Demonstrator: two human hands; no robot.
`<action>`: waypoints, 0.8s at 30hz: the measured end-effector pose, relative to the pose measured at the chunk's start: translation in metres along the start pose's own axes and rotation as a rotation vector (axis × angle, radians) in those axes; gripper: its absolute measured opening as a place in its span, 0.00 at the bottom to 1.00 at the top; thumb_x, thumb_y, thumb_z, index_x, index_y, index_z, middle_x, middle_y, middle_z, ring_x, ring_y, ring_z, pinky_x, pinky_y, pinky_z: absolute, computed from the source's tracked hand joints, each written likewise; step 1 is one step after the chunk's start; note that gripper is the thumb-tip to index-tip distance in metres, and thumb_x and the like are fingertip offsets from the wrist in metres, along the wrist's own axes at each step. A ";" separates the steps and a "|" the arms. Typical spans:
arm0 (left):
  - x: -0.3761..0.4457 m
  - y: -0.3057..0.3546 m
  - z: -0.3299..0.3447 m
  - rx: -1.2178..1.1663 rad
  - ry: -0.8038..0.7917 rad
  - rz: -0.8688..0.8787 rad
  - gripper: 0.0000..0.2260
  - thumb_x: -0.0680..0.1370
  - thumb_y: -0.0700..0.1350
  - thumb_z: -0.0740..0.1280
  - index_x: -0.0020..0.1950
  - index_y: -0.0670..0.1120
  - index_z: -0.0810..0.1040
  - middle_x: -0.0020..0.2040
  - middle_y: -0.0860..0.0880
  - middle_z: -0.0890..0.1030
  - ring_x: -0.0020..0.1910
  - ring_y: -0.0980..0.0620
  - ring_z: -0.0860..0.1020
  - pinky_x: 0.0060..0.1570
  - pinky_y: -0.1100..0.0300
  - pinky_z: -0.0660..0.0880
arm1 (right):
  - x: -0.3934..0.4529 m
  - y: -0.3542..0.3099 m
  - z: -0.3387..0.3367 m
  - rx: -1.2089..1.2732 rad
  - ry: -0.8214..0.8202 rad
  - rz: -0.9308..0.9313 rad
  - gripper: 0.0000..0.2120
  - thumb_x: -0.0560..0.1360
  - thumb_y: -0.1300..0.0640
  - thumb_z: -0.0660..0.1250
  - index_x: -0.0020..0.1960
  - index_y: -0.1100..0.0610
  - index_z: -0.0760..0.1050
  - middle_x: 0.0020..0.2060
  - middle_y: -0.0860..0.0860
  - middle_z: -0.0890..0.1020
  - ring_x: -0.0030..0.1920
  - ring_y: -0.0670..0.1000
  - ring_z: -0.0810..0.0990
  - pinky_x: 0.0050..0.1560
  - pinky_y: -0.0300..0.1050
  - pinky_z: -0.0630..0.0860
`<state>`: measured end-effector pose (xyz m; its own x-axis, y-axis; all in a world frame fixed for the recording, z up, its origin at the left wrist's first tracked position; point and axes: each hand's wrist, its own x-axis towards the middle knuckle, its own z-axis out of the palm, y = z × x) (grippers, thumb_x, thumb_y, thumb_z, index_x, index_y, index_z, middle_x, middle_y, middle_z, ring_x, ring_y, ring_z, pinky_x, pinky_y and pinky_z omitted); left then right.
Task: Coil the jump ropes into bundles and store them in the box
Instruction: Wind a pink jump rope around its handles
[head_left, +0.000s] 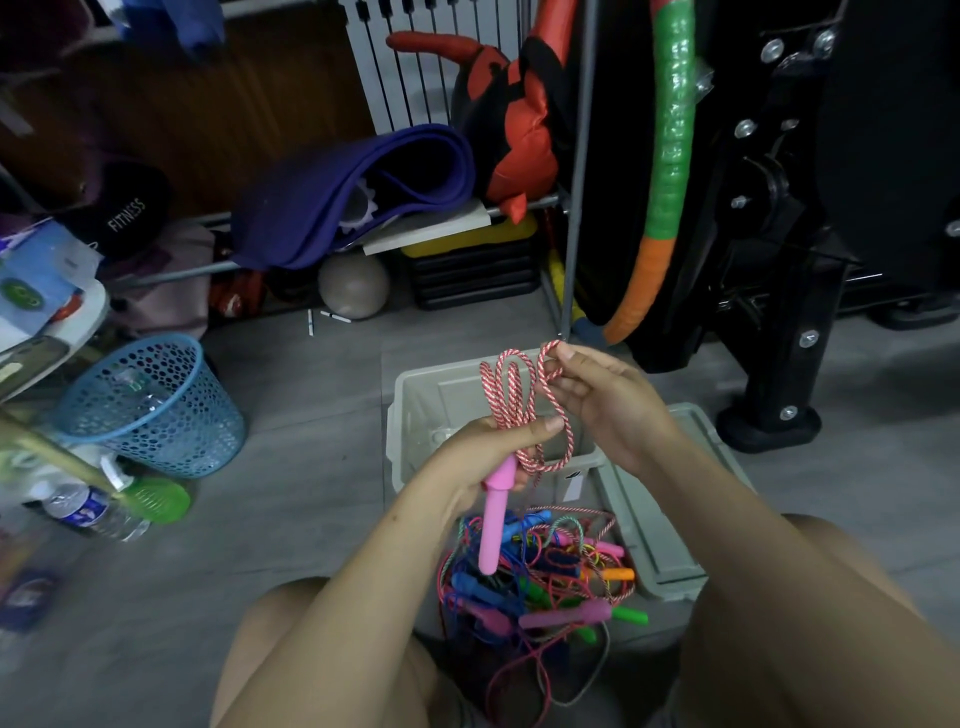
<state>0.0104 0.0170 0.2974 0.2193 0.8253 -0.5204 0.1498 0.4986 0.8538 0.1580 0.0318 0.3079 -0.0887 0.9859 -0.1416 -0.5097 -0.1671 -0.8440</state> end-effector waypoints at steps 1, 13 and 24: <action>0.000 -0.001 0.001 0.012 -0.003 0.005 0.14 0.68 0.51 0.75 0.43 0.44 0.76 0.33 0.51 0.76 0.26 0.56 0.72 0.30 0.63 0.72 | 0.000 0.001 0.001 0.018 0.002 0.004 0.09 0.69 0.57 0.68 0.47 0.61 0.79 0.36 0.52 0.81 0.38 0.47 0.81 0.46 0.39 0.79; 0.000 0.000 0.007 -0.054 -0.031 -0.077 0.06 0.72 0.43 0.72 0.45 0.43 0.77 0.31 0.51 0.76 0.24 0.56 0.72 0.28 0.64 0.73 | -0.001 -0.002 0.003 0.053 0.022 -0.028 0.07 0.76 0.64 0.63 0.50 0.63 0.78 0.34 0.50 0.83 0.37 0.47 0.82 0.44 0.40 0.80; -0.003 0.011 -0.009 -0.186 -0.021 0.028 0.02 0.77 0.39 0.66 0.44 0.41 0.76 0.42 0.43 0.80 0.27 0.55 0.73 0.22 0.65 0.70 | 0.001 0.009 -0.008 -0.401 0.007 0.332 0.22 0.81 0.47 0.54 0.68 0.58 0.68 0.60 0.59 0.78 0.61 0.57 0.76 0.66 0.52 0.69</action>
<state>0.0029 0.0221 0.3081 0.2411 0.8351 -0.4945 -0.0374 0.5171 0.8551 0.1599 0.0318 0.2962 -0.1835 0.8800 -0.4380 -0.0870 -0.4584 -0.8845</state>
